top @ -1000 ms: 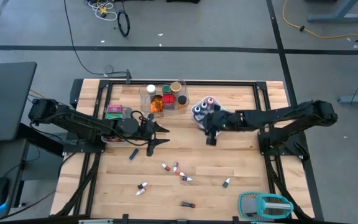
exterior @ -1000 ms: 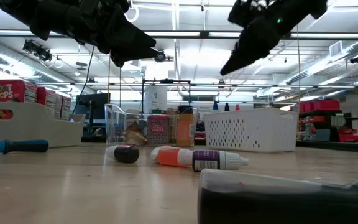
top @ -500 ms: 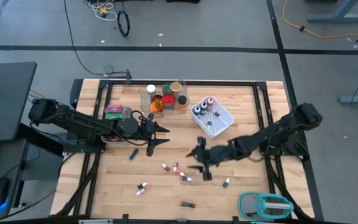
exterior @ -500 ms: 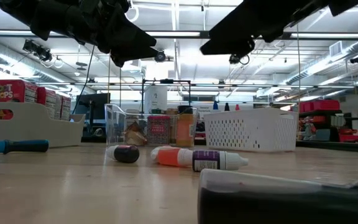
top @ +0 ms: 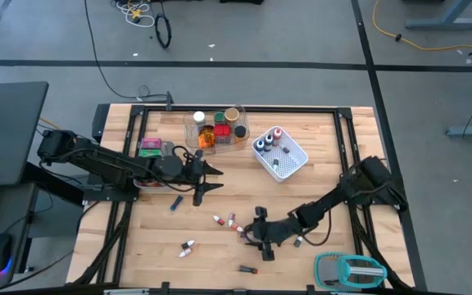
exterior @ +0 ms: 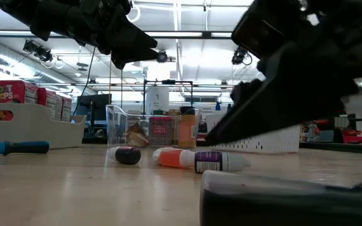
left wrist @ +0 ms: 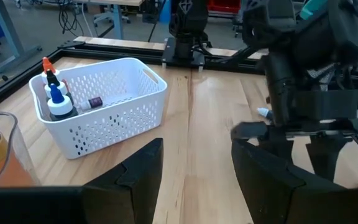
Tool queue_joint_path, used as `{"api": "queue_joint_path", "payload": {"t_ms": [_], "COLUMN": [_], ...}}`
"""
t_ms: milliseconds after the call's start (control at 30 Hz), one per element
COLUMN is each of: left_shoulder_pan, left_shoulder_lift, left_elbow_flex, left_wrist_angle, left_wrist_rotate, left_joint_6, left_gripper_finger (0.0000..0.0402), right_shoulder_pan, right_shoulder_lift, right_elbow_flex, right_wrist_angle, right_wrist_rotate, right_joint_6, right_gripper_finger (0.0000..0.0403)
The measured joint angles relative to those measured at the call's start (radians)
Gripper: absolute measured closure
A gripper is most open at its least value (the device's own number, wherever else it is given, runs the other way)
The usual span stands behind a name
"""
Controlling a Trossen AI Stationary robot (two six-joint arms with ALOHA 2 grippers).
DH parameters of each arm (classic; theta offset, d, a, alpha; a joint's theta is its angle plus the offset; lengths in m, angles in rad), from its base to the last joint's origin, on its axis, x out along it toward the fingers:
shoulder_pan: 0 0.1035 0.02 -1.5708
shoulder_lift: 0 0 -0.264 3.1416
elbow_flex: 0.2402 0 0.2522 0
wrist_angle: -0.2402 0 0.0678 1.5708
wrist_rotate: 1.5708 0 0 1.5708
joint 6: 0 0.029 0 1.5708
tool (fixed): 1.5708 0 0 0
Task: Pick & Place Kitchen Items
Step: Put the purple food coloring bottle into the white bin
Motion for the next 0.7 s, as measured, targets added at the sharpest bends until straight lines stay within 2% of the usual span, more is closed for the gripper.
{"api": "queue_joint_path", "payload": {"t_ms": [67,200,267,467,700], "left_shoulder_pan": [0.000,0.000,0.000,0.000,0.000], "left_shoulder_lift": [0.000,0.000,0.000,0.000,0.000], "left_elbow_flex": [0.000,0.000,0.000,0.000,0.000], "left_wrist_angle": [-0.006,-0.009,-0.010,-0.010,-0.010], "left_wrist_rotate": [0.002,0.002,0.002,0.002,0.003], "left_joint_6": [0.005,0.015,0.016,0.046,0.056], "left_gripper_finger": [0.0200,0.0200,0.0200,0.0200,0.0200], "right_shoulder_pan": [0.021,0.049,0.054,0.058,0.055], "right_shoulder_lift": [0.036,0.101,0.116,0.132,0.133], "right_elbow_flex": [0.000,0.000,0.002,0.003,0.002], "right_wrist_angle": [0.048,0.069,0.079,0.085,0.108], "right_wrist_rotate": [0.027,0.175,0.209,0.215,0.211], "right_joint_6": [0.002,0.011,0.032,0.053,0.039], "right_gripper_finger": [0.0195,0.0195,0.0195,0.0204,0.0263]}}
